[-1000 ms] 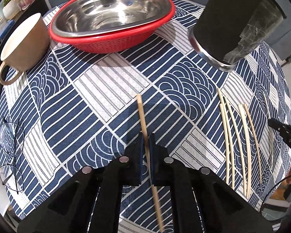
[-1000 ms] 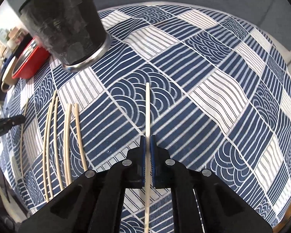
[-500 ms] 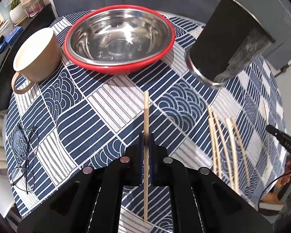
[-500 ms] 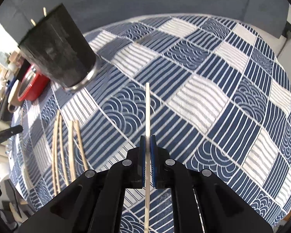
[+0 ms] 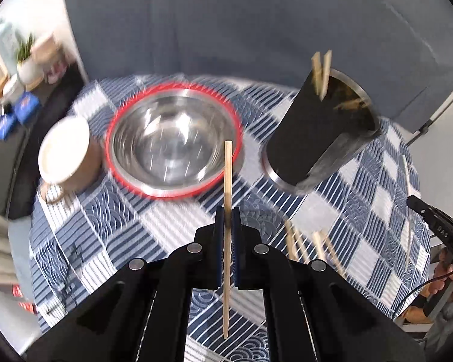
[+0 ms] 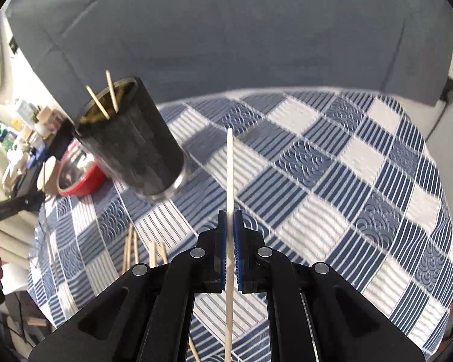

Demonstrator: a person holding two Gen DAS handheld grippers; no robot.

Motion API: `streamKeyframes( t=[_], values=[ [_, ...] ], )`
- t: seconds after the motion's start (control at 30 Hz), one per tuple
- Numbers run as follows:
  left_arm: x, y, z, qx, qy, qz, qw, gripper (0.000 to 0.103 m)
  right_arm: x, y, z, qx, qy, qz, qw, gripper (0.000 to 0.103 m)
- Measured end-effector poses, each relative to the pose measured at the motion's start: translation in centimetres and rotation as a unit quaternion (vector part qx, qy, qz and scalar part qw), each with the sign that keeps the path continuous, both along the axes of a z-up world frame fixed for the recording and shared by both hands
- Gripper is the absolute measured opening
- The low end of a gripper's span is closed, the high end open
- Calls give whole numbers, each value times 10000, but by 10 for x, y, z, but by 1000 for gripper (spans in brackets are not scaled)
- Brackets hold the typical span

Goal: Organize utensils
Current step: 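Lift both chopsticks over the black holder and release them inside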

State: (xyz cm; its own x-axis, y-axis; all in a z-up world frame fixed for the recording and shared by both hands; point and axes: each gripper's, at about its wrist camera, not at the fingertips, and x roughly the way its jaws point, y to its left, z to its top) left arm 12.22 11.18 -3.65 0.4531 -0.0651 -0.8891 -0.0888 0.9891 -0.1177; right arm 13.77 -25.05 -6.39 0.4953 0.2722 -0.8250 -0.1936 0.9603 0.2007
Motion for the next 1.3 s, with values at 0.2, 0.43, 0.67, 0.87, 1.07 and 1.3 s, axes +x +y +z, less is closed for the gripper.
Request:
streamKeyframes(
  t=[0.2, 0.43, 0.67, 0.87, 1.07, 1.3],
  values=[
    [20, -26, 46, 144, -521, -248, 9982, 5, 14, 15, 38, -2, -494, 240, 9985, 5],
    [44, -49, 83, 212, -887, -549, 9943, 5, 30, 36, 84, 113, -1019, 492, 9935, 5],
    [67, -72, 102, 307, -1084, -786, 9905, 5, 45, 59, 109, 24, -1327, 666, 9889, 5],
    [85, -79, 109, 186, -1186, -767, 9898, 5, 61, 69, 119, 97, -1480, 730, 9862, 5],
    [105, -85, 109, 15, -1230, -807, 9891, 5, 80, 80, 126, 195, -1603, 831, 9834, 5],
    [130, -84, 106, -188, -1306, -832, 9878, 5, 103, 95, 129, 310, -1763, 925, 9795, 5]
  ],
)
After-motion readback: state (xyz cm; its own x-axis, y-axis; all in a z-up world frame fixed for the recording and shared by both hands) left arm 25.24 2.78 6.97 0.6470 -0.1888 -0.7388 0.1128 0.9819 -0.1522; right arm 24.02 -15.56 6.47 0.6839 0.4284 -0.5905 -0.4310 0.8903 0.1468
